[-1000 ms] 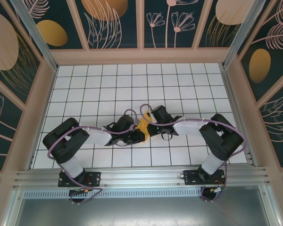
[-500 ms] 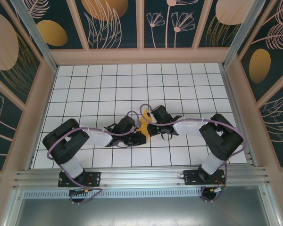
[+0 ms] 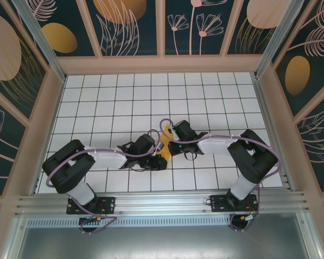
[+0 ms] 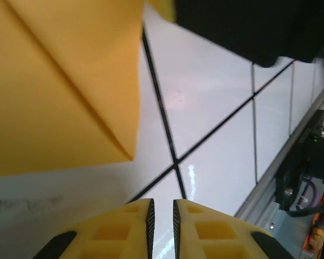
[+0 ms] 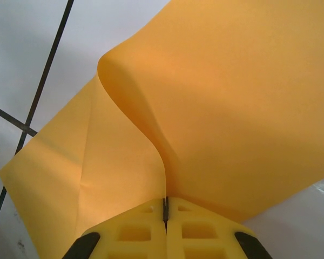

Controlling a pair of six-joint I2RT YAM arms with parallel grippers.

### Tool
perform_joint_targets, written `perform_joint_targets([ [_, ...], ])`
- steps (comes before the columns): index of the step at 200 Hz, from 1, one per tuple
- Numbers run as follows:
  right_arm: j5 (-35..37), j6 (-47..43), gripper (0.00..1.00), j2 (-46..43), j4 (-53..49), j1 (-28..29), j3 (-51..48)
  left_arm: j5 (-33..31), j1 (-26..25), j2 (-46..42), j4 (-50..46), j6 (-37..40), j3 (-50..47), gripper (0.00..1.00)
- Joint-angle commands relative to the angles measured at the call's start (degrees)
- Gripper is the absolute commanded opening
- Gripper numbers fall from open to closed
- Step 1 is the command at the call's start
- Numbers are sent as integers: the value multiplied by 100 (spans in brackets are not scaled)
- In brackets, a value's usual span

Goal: Fold a paper plane with a square sheet of paper (pick it up from the middle)
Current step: Fold the triangle a second time at the center of the table.

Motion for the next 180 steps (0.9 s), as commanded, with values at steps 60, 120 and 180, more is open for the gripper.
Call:
perform_joint_targets([
  [60,157,-47,7,140,-239,-57,1,-570,1060,-662,149,-328,331,18],
  [120,148,-30,7,137,-210,-53,-31,-346,1162,401,1652,-1113,427,18],
  [180,126,-33,7,150,-207,-57,-40,-169,1162,1223,2103,-1222,598,19],
])
